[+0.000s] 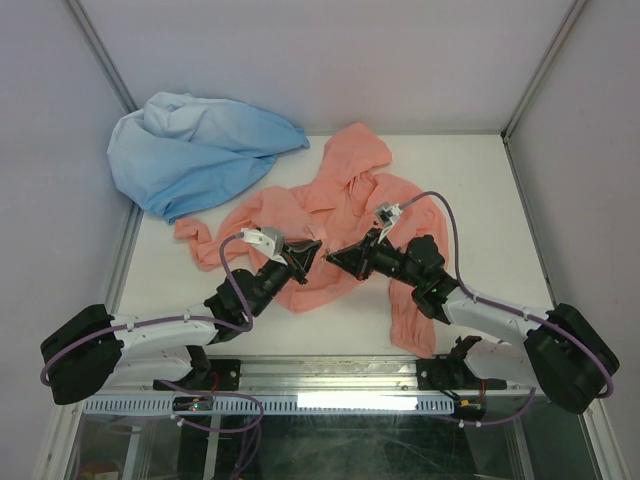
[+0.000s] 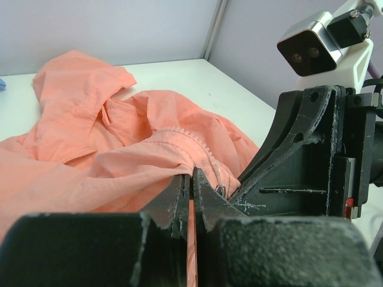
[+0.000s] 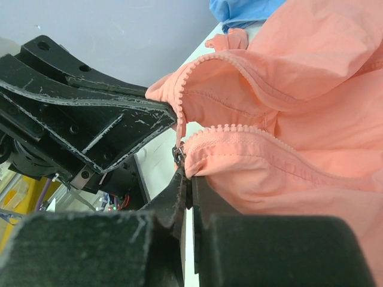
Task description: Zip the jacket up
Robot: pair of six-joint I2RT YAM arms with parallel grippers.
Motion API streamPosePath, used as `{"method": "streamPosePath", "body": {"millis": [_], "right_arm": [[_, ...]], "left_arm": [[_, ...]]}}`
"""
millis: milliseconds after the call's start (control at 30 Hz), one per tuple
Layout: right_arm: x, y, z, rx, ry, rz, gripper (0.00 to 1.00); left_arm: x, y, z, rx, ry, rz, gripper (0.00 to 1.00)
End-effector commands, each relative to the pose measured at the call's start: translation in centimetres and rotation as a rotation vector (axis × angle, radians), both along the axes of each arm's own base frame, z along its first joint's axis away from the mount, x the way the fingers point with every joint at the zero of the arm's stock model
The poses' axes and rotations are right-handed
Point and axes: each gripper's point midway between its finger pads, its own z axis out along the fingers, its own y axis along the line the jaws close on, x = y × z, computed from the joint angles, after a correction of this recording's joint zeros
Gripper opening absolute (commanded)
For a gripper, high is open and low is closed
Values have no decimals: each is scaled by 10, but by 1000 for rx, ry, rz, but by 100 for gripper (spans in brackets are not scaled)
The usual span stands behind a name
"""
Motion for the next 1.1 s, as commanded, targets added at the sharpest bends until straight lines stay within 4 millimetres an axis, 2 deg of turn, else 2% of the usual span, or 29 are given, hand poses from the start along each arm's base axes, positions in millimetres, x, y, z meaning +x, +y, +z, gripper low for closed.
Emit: {"method": "streamPosePath", "body": {"millis": [0,767,1067], "right_arm": [[3,0,27,65,-54,-25,0],[2,-1,27,62,-45,-32,0],[4,0,19,43,-24,-38,0]], "left_arm": [[1,-2,27,-46,-57,12,0],[4,3,27,-17,-70,42,0],[3,2,29,-27,-71,35,0]]}}
